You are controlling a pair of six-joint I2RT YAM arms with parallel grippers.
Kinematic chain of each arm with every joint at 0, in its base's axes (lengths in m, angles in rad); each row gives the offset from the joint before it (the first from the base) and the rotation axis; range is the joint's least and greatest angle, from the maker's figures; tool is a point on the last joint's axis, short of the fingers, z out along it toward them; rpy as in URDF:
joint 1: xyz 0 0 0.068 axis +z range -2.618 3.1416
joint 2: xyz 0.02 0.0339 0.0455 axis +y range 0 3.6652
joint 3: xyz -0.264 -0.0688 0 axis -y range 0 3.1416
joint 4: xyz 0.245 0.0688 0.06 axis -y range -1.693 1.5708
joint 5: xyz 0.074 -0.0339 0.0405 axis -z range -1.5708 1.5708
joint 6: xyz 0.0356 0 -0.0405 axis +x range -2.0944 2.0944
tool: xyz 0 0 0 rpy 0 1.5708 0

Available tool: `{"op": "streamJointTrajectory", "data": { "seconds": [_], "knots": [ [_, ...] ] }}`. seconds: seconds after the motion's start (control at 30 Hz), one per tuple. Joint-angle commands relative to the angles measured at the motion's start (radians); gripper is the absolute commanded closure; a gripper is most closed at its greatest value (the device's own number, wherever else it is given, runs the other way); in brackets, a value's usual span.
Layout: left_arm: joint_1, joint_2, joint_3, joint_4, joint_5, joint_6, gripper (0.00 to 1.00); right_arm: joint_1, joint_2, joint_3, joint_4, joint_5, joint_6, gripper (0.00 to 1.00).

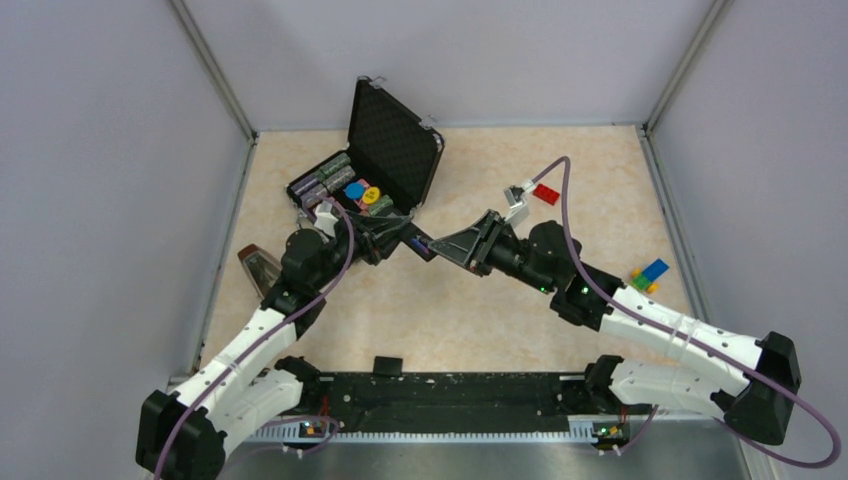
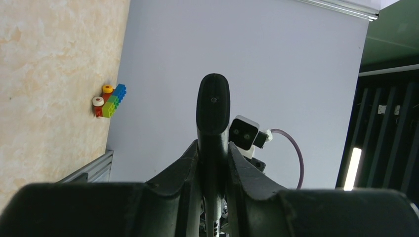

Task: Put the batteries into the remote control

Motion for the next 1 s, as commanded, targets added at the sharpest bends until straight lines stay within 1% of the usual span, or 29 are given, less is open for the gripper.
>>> {"op": "streamJointTrajectory", "data": {
  "seconds": [0.0,0.1,0.23,0.4,0.53,0.63,0.67,0.7,0.73,0.83,0.93,0.97],
  "knots": [
    [-0.004,-0.011,0.042,0.04,-0.003,-0.004,1.0,0.013,0.001,0.017,0.017,0.012,-0.022,0.72],
    [-0.004,-0.013,0.041,0.039,0.003,-0.003,1.0,0.014,0.007,0.025,0.006,0.017,-0.022,0.74],
    [-0.004,-0.015,0.037,0.047,0.013,0.004,1.0,0.014,0.02,0.036,-0.004,0.015,-0.019,0.81],
    [-0.003,-0.008,0.025,0.123,0.03,0.03,1.0,0.013,0.034,0.038,-0.006,0.009,-0.006,0.82],
    [-0.005,-0.004,0.035,0.151,0.049,0.087,1.0,0.013,0.036,0.04,-0.014,0.004,0.002,0.84],
    [-0.004,-0.006,0.053,0.133,0.055,0.185,1.0,0.013,0.035,0.041,-0.032,0.002,0.01,0.83],
    [-0.004,-0.007,0.062,0.117,0.059,0.228,1.0,0.013,0.034,0.039,-0.035,0.001,0.013,0.82],
    [-0.005,-0.009,0.068,0.099,0.058,0.265,1.0,0.013,0.032,0.035,-0.036,-0.001,0.019,0.78],
    [-0.004,-0.011,0.072,0.076,0.057,0.313,1.0,0.014,0.027,0.031,-0.034,-0.003,0.021,0.72],
    [-0.004,-0.023,0.061,0.069,0.042,0.382,1.0,0.012,0.008,0.024,-0.027,-0.007,0.023,0.53],
    [-0.004,-0.034,0.047,0.073,0.021,0.439,1.0,0.014,-0.011,0.033,-0.058,-0.003,0.009,0.36],
    [-0.003,-0.036,0.045,0.07,0.016,0.459,1.0,0.014,-0.017,0.037,-0.071,-0.003,0.003,0.32]
  ]
}}
